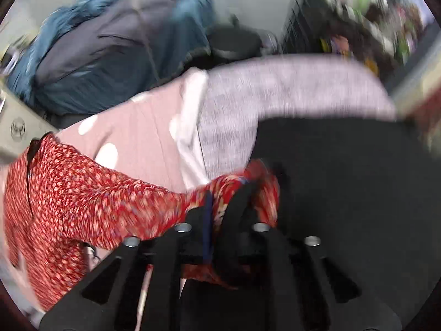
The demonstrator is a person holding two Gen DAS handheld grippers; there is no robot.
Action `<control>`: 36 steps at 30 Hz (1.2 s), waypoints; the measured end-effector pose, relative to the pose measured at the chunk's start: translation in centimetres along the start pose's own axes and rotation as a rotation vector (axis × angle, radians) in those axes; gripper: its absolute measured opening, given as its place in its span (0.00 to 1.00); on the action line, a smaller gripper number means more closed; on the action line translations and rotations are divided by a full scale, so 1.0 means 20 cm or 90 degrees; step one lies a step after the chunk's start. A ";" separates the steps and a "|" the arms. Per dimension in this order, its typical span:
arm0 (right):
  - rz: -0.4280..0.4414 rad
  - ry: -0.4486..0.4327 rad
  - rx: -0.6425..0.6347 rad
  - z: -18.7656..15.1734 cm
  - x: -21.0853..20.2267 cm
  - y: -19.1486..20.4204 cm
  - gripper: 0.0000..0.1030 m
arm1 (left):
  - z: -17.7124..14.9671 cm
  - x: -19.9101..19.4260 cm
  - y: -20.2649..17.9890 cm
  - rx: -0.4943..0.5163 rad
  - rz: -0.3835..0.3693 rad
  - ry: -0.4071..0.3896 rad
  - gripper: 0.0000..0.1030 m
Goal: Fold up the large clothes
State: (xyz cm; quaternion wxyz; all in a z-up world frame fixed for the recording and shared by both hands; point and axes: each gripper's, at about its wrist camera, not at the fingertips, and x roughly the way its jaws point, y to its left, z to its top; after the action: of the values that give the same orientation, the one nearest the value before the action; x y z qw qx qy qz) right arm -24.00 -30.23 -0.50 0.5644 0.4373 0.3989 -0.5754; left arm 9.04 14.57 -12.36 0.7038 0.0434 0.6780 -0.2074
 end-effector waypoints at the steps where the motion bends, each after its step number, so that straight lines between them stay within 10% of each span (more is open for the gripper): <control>1: 0.008 -0.010 0.018 -0.02 -0.01 -0.01 0.59 | -0.01 -0.01 0.00 0.004 0.007 -0.001 0.94; 9: 0.063 -0.296 -0.038 -0.19 -0.60 0.04 0.95 | -0.04 -0.06 -0.11 0.118 0.083 -0.064 0.94; 13: 0.217 -0.087 -0.178 -0.43 -0.36 0.41 0.95 | -0.01 0.00 -0.18 0.218 0.105 -0.095 0.94; 18: 0.335 0.098 -0.137 -0.91 -0.10 0.66 0.95 | 0.08 0.13 -0.20 0.298 0.083 -0.066 0.94; 21: 0.339 0.115 -0.155 -1.11 -0.06 0.77 0.95 | 0.15 0.16 -0.18 0.392 0.090 -0.043 0.94; 26: 0.286 0.063 -0.363 -1.34 -0.04 0.95 0.95 | 0.30 0.19 -0.09 0.462 -0.010 0.015 0.94; 33: 0.225 0.058 -0.645 -1.57 0.17 1.16 0.95 | 0.31 0.51 -0.20 0.542 -0.032 0.094 0.91; 36: 0.191 0.150 -0.636 -1.57 0.33 1.30 0.73 | 0.28 0.52 -0.30 0.587 -0.032 0.091 0.71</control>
State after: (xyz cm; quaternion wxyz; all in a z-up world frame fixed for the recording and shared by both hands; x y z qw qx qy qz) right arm 3.71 -3.45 -15.25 0.7312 0.2291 0.6181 -0.1754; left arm 12.15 4.67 -20.73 0.5576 0.3493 0.5627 -0.5005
